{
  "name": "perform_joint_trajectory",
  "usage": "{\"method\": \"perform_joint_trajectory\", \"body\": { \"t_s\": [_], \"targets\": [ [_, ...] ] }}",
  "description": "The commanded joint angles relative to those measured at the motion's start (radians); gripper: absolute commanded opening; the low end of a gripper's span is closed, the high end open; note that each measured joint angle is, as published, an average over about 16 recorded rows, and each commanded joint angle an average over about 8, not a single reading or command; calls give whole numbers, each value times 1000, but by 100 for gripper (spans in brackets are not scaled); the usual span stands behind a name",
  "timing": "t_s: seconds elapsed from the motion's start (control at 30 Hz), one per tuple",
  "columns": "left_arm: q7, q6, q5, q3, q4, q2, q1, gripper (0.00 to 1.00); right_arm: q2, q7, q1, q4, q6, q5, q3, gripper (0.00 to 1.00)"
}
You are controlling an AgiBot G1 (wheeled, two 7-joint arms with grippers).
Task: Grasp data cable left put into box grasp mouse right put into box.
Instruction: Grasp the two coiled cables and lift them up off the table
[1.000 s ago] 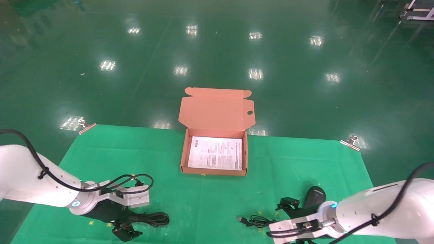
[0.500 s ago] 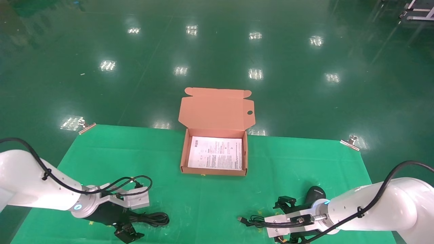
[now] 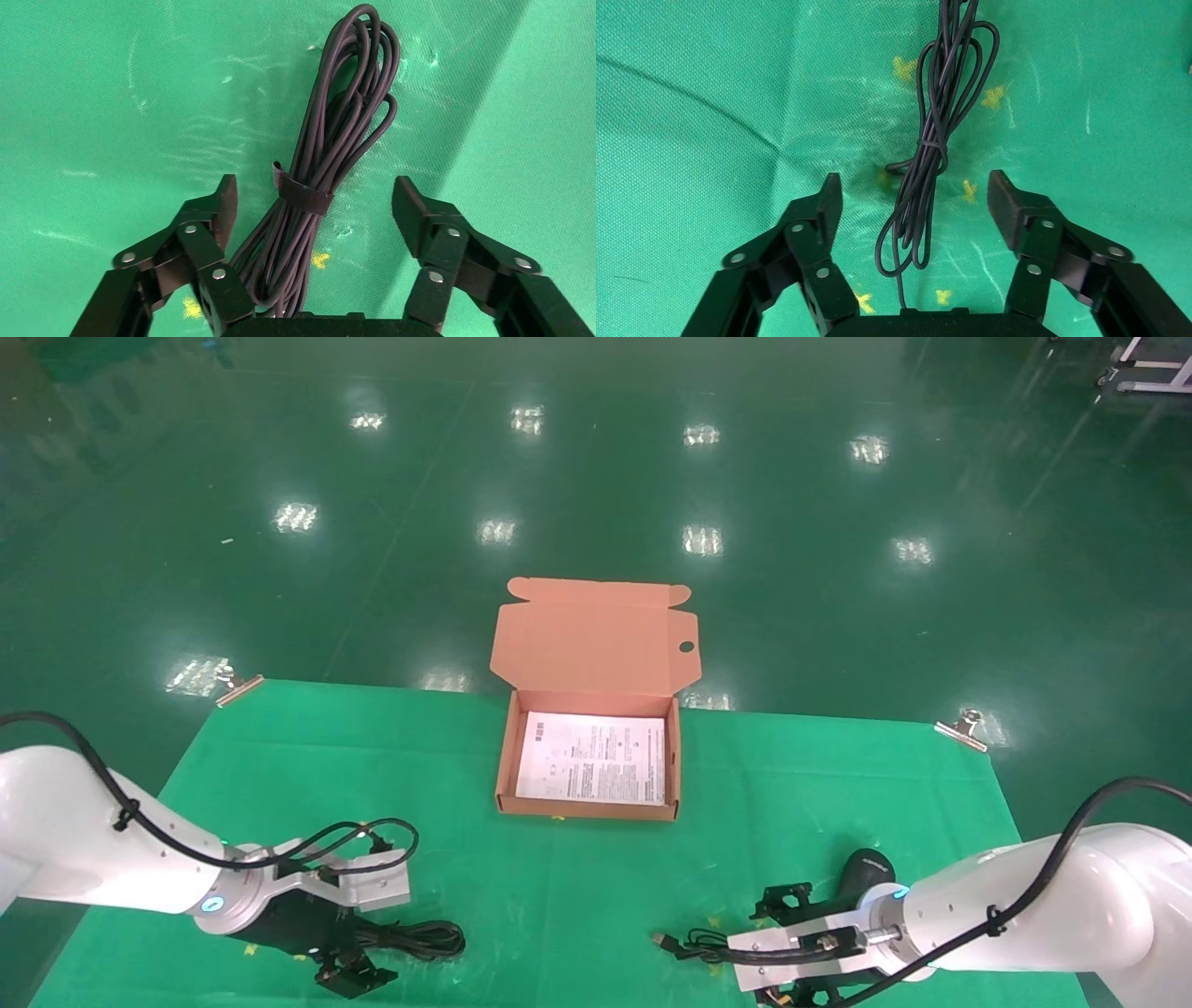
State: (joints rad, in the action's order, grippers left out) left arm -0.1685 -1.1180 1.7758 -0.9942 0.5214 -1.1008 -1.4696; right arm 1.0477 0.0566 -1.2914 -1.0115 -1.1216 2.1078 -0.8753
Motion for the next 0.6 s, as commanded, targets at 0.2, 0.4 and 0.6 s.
{"method": "perform_joint_trajectory", "body": {
  "t_s": [0.2,0.4,0.6],
  "targets": [
    [-2,-2,2,-1,5,2,-1,0,-2,0,0,-4,-2,-1,0,0],
    [-3,-2,2,-1,8,2,-1,0,-3,0,0,-6,-3,-1,0,0],
    [-4,-2,3,-2,9,2,-1,0,-3,0,0,-7,-3,-1,0,0]
  ]
}}
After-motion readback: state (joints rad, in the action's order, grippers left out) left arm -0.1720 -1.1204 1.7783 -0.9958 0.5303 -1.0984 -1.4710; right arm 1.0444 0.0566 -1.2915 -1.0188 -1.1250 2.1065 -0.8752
